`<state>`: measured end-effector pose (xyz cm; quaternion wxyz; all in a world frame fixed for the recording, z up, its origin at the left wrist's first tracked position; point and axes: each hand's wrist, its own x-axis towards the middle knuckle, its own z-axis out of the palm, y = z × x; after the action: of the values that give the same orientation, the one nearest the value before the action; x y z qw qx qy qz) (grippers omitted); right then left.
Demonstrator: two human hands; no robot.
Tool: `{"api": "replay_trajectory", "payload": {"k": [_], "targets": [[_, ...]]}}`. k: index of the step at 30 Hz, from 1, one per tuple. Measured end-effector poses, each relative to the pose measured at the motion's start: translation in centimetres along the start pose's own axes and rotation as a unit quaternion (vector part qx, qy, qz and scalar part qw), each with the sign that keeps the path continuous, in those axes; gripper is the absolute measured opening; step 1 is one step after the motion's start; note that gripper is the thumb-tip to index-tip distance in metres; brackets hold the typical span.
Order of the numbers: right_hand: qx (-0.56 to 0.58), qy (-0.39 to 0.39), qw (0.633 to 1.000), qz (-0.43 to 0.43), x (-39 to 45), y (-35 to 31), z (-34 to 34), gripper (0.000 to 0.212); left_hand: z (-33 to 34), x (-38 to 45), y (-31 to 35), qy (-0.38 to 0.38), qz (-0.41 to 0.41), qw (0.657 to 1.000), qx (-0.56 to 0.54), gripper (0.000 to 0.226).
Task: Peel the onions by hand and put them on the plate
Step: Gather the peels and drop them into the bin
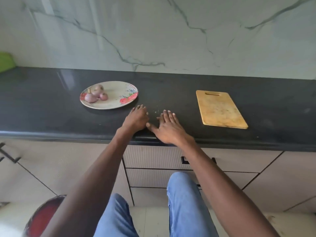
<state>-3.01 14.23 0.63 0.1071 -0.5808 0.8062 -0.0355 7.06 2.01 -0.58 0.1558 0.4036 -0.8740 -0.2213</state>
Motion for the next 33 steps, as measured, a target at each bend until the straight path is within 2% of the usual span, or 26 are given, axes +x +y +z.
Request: {"api": "replay_trajectory", "payload": {"k": [2, 4, 5, 7, 10, 12, 14, 16, 17, 20, 23, 24, 26, 28, 29, 31, 33], "targets": [[0.049, 0.000, 0.998, -0.028, 0.4, 0.8, -0.7, 0.088, -1.3, -0.4, -0.7, -0.017, 0.004, 0.995, -0.095, 0.039], [0.051, 0.037, 0.998, 0.000, 0.3, 2.5, -0.9, 0.090, -1.8, -0.1, -2.0, 0.020, 0.003, 0.993, -0.114, 0.043], [0.023, 0.043, 0.998, 0.032, 0.3, 3.4, -0.9, 0.093, -2.0, 0.1, -2.2, 0.025, 0.000, 0.996, -0.090, 0.043], [-0.022, 0.012, 0.998, 0.065, 0.6, 4.4, -0.8, 0.096, -1.4, 0.9, -2.0, -0.026, 0.005, 1.000, 0.014, 0.045], [-0.035, -0.016, 0.999, 0.009, 2.0, 4.4, -0.6, 0.094, -0.5, 1.2, -0.5, -0.076, 0.040, 0.991, 0.104, 0.052], [-0.037, -0.014, 0.998, -0.052, 2.7, 4.3, -0.7, 0.091, -0.4, 1.0, -0.1, -0.093, 0.103, 0.987, 0.079, 0.050], [-0.016, -0.008, 0.993, -0.119, 2.8, 4.6, -0.9, 0.085, -0.7, 0.6, -0.6, -0.083, 0.132, 0.988, -0.011, 0.048], [0.026, 0.000, 0.992, -0.124, 3.1, 5.3, -1.4, 0.085, -1.1, 0.6, -0.9, -0.023, 0.096, 0.992, -0.081, 0.046], [0.029, 0.007, 0.995, -0.098, 3.8, 5.7, -1.8, 0.088, -1.2, 1.0, -0.8, -0.001, 0.060, 0.995, -0.076, 0.046], [-0.019, -0.015, 0.999, -0.027, 6.2, 6.5, -2.7, 0.092, -0.4, 2.0, 0.3, -0.028, -0.013, 0.999, 0.040, 0.050], [-0.050, -0.016, 0.994, -0.092, 6.7, 6.1, -2.2, 0.084, 0.4, 1.9, 0.7, -0.064, 0.050, 0.992, 0.101, 0.053], [-0.039, -0.013, 0.991, -0.126, 6.2, 5.8, -1.8, 0.080, 0.2, 1.7, 0.4, -0.074, 0.085, 0.991, 0.075, 0.051], [0.016, -0.013, 0.984, -0.176, 5.4, 6.0, -1.3, 0.074, -0.3, 1.1, -0.4, -0.067, 0.112, 0.990, -0.045, 0.045], [0.095, -0.013, 0.982, -0.164, 5.7, 6.6, -1.7, 0.075, -0.9, 1.2, -0.5, -0.014, 0.076, 0.985, -0.157, 0.042], [0.107, -0.008, 0.986, -0.131, 6.5, 6.9, -2.2, 0.077, -1.1, 1.7, -0.3, 0.001, 0.043, 0.985, -0.168, 0.042], [0.054, 0.000, 0.997, -0.062, 8.5, 6.9, -3.1, 0.081, -1.0, 3.0, 0.4, -0.012, 0.000, 0.992, -0.126, 0.043], [0.019, -0.010, 0.999, -0.040, 10.4, 6.3, -3.6, 0.083, -0.7, 3.8, 1.1, -0.025, -0.024, 0.996, -0.088, 0.046]]}}
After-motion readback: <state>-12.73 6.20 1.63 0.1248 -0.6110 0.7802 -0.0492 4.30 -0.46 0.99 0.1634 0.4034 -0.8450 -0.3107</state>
